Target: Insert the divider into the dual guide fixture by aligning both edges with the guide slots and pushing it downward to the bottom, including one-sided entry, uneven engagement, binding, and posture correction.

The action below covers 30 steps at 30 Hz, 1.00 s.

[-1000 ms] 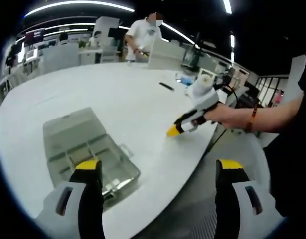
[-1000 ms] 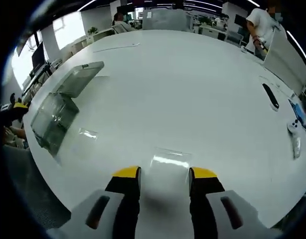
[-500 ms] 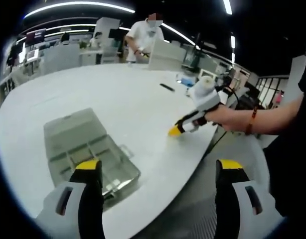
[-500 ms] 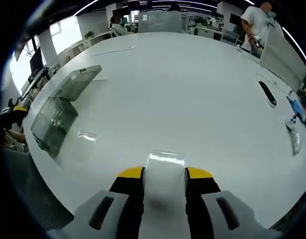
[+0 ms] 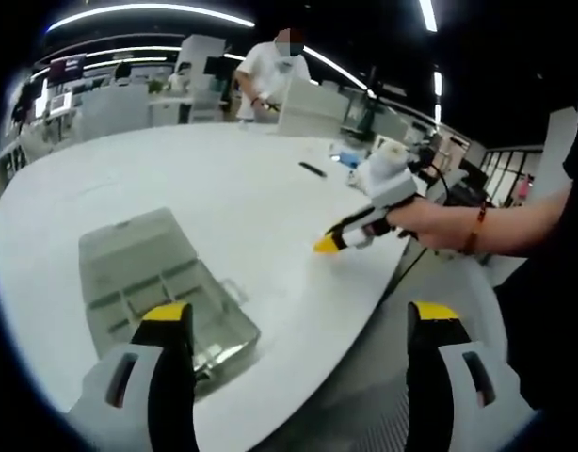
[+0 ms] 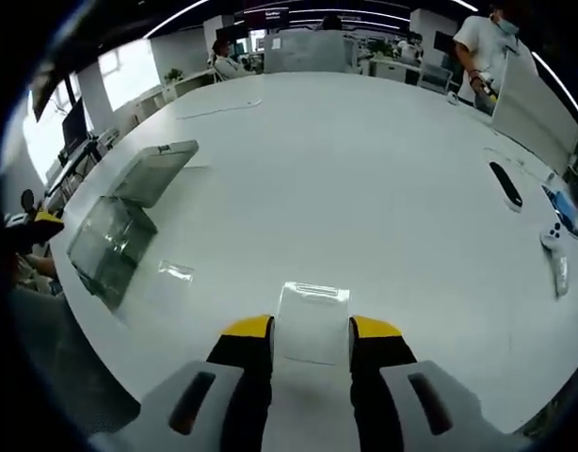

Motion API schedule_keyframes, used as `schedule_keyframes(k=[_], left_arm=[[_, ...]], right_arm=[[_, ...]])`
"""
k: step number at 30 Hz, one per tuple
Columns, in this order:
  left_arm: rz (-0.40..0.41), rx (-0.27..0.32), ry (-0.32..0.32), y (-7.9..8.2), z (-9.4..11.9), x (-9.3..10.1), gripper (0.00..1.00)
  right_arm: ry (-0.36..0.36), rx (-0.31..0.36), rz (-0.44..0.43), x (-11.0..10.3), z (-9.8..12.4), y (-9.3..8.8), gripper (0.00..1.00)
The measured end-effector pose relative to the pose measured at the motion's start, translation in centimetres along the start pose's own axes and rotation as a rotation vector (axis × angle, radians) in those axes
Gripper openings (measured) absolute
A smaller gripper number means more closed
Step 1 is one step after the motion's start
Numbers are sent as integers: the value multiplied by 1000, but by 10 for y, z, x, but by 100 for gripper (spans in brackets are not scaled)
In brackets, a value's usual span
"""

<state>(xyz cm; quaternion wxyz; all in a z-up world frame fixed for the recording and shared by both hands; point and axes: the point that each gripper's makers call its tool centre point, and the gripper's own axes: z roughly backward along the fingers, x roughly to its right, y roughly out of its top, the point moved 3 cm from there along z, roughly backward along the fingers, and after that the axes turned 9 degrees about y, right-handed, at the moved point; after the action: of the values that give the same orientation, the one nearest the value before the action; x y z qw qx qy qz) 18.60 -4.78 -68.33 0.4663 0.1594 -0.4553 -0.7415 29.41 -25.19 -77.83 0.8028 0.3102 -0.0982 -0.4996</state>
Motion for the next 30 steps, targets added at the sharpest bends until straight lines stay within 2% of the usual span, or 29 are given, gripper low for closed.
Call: schedule_keyframes(k=[13,30], left_arm=[[7,16,-3,4,-1,0,92],[50,45,-7,6,0,2,92]], right_arm=[[48,69,31,-11,6,16,28],[94,121,51,-27,12,30,27]])
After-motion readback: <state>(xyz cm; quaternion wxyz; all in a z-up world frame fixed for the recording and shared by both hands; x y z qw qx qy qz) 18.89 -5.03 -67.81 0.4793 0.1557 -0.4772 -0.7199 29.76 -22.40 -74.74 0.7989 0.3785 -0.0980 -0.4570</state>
